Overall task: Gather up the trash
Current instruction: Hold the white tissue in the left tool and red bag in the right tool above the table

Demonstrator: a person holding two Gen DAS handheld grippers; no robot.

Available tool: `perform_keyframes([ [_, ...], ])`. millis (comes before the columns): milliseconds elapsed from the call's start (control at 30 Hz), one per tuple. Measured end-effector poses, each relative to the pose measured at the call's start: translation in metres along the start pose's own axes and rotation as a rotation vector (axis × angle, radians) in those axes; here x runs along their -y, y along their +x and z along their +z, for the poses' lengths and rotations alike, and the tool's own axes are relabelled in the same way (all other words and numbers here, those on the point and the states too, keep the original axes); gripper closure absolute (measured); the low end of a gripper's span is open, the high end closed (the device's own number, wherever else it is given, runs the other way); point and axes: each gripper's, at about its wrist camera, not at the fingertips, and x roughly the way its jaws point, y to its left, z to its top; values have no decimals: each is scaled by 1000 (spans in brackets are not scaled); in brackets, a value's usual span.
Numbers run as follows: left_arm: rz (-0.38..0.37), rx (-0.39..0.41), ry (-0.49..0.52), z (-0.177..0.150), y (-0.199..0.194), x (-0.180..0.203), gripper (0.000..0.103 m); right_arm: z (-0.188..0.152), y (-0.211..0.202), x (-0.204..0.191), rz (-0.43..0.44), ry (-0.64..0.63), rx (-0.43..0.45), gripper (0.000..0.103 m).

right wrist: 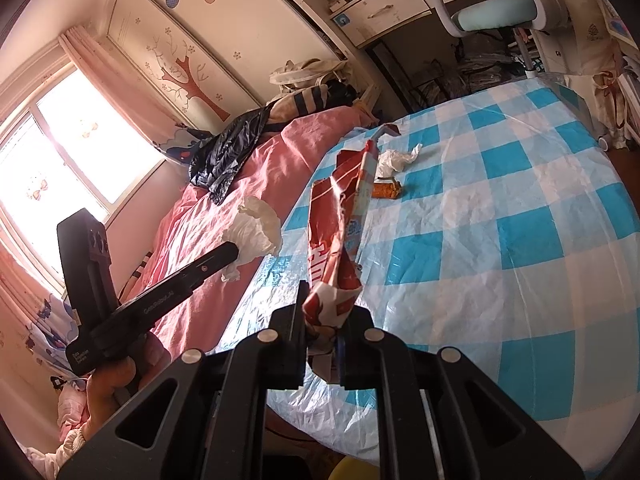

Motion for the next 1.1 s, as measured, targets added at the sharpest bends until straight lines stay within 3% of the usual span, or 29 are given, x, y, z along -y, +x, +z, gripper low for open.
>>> perform_keyframes([
  [800,18,6,-13,-5,-5,-6,98,-6,-1,-6,-55,-36,-7,90],
  [1100,29,43,-8,-13,-27,-8,98,-21,-16,-16,-81,-63,4,90],
])
